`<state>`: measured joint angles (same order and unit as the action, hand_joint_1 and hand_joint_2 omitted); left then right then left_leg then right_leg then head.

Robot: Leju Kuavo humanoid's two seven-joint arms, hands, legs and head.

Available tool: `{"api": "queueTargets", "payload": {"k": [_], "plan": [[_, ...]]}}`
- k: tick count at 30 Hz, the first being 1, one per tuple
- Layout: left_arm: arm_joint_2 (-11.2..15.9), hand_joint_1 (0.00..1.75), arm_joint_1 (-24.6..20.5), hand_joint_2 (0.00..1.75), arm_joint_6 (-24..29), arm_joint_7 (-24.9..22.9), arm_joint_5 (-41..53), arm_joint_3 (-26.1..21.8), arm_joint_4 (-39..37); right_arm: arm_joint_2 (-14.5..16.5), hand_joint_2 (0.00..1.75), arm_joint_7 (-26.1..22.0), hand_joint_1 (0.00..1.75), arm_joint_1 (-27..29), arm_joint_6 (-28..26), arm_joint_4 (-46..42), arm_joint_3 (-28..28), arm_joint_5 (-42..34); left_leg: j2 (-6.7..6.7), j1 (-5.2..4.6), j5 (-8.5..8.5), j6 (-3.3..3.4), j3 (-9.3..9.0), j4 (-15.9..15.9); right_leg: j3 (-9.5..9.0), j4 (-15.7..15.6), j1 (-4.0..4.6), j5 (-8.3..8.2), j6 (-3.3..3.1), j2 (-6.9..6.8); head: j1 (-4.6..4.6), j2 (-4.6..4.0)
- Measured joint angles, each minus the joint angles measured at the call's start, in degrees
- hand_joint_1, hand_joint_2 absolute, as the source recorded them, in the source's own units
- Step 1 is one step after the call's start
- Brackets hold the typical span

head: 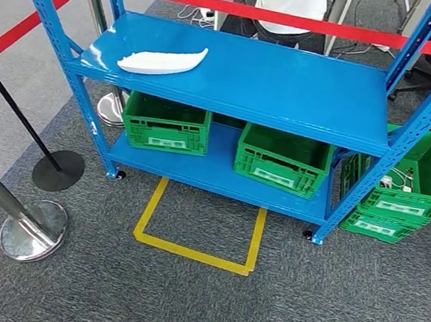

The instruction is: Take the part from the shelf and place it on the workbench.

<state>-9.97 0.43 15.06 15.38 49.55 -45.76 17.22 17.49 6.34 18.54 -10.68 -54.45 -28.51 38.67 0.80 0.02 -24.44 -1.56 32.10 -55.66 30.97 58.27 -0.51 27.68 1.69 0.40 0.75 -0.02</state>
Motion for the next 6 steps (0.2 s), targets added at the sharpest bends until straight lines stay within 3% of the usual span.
{"api": "queueTargets", "payload": {"k": [6], "plan": [[1.29, 0.0, 1.08, 0.0, -1.98, -2.01, -6.61, 5.73, 0.38, -1.82, 0.0, -0.81, 0.0, -1.19, 1.42, 3.72, 3.28, -5.15, 0.0, 0.0, 0.01, 0.0, -0.01, 0.0, 0.03, 0.0, 0.0, 0.0, 0.0, -0.01, 0.0, 0.0]]}}
